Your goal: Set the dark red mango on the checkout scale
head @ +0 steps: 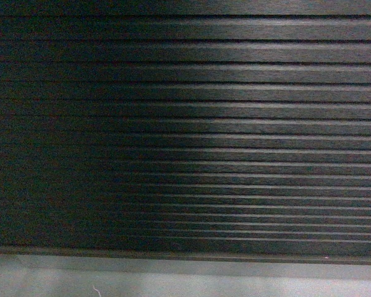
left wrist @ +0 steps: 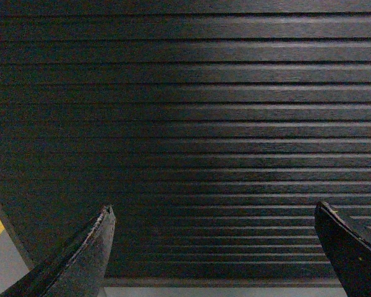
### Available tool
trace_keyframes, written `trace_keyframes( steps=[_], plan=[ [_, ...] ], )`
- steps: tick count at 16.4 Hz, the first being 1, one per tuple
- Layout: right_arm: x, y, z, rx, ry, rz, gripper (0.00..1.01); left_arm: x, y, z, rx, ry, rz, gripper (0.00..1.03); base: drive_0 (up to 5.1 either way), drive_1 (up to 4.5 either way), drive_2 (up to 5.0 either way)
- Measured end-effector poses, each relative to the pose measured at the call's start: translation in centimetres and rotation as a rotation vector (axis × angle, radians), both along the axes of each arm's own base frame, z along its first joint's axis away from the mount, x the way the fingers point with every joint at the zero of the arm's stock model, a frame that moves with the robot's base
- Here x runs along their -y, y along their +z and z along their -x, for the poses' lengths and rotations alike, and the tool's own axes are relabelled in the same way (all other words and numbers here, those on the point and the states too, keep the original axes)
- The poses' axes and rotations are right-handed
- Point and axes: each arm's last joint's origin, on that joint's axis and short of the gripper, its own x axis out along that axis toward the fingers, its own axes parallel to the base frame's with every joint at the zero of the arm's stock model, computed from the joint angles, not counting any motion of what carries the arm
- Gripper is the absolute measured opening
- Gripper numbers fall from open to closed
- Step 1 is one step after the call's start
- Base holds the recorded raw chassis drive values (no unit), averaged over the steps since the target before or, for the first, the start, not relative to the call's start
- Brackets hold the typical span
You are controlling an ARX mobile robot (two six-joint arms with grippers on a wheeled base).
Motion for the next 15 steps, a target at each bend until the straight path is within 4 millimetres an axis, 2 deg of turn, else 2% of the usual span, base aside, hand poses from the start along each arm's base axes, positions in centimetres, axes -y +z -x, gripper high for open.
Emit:
trace_keyframes(
  steps=[15],
  plan=[
    [0.00,0.00,0.00,0.000,0.000,0.000,0.98,0.00,0.00,0.00,0.000,0.000,0.000,0.98,0.0,0.00,0.0]
  ],
)
